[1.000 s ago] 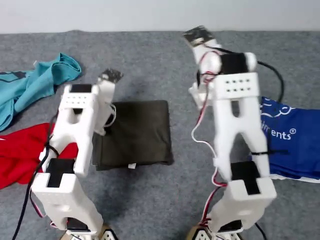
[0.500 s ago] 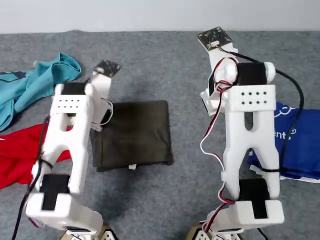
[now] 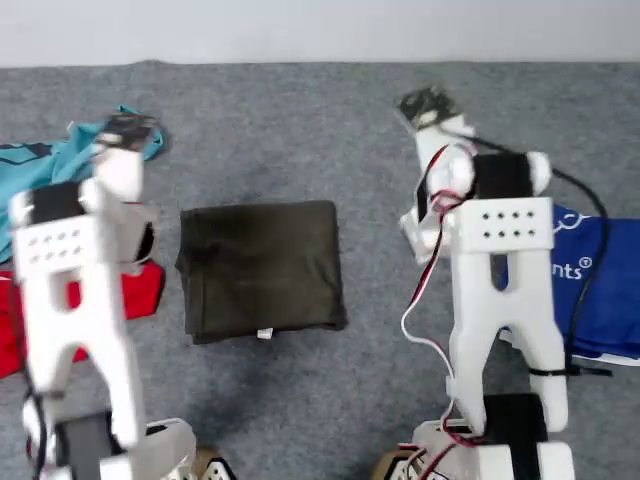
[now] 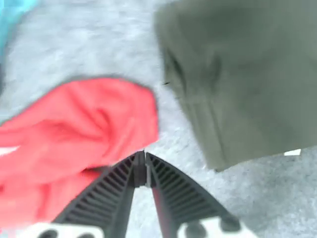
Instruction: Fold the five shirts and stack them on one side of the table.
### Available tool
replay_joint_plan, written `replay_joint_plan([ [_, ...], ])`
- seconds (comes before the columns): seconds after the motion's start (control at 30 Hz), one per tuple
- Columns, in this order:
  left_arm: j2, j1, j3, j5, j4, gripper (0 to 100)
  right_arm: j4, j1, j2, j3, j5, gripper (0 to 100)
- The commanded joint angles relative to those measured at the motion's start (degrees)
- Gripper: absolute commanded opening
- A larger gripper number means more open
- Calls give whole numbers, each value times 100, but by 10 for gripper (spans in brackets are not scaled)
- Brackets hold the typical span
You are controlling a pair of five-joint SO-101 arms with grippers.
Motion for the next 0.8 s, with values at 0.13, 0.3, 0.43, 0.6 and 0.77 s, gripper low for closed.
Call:
replay_joint_plan([
  [0.13, -1697, -1275, 549, -299, 431, 6, -40, -963, 57, 554, -2031, 129],
  [0.3, -2444, -2365, 1341, -941, 431, 6, -699, -1578, 1024, 677, -3156, 220],
  [0.43, -2945, -3077, 1666, -1486, 431, 6, -1279, -2185, 1710, 677, -3807, 262],
  [0.6, -3147, -3684, 1815, -1855, 422, 6, -2009, -2826, 2167, 677, -4079, 350],
  [0.77, -3156, -4009, 1798, -1899, 422, 6, -2651, -2993, 2369, 677, -4185, 366],
])
